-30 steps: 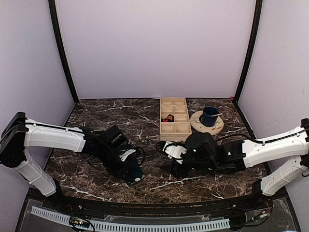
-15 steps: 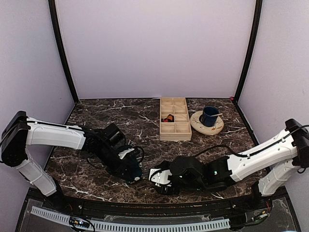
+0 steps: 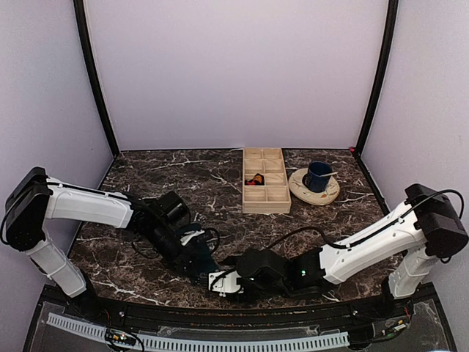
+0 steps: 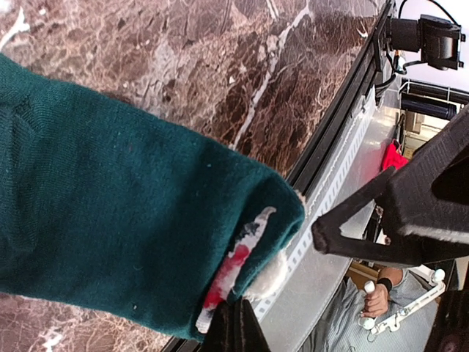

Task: Roll the socks
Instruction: Roll the sock at the center of the board.

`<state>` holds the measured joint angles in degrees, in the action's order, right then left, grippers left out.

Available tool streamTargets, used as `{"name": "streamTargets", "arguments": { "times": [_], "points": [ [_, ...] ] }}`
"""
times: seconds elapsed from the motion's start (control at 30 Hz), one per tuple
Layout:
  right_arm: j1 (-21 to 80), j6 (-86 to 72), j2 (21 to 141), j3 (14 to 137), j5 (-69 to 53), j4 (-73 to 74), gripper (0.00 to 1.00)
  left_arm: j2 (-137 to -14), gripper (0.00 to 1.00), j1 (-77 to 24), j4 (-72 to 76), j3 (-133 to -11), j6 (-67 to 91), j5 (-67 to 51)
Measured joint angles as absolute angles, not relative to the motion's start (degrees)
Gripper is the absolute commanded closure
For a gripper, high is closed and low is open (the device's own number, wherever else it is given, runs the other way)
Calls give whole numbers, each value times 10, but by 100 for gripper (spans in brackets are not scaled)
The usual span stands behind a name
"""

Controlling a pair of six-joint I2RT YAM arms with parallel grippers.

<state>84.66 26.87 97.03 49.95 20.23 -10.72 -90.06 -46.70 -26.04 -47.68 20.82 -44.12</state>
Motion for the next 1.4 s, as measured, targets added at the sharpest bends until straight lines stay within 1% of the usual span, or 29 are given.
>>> {"name": "streamTargets", "arguments": {
  "times": [0.07, 0.17, 0.4, 0.5, 1.0, 1.27, 1.4],
  "points": [
    [847, 281, 983, 509, 202, -109, 42, -902, 100, -467, -260, -475, 205, -445],
    [847, 297, 999, 519, 202, -112, 51, -903, 100, -467, -260, -475, 201, -452],
    [847, 328, 1027, 542, 193, -112, 67, -908, 100, -463, -260, -474, 192, -462],
    [846, 334, 1035, 548, 189, -110, 71, -909, 100, -462, -260, -470, 188, -465],
    [824, 345, 1045, 555, 171, -102, 72, -909, 100, -456, -261, -467, 175, -480],
    [814, 347, 1054, 559, 156, -87, 83, -914, 100, -455, -265, -467, 169, -486],
    [813, 345, 1055, 566, 146, -79, 94, -917, 100, -455, -267, -467, 167, -486]
  ]
}}
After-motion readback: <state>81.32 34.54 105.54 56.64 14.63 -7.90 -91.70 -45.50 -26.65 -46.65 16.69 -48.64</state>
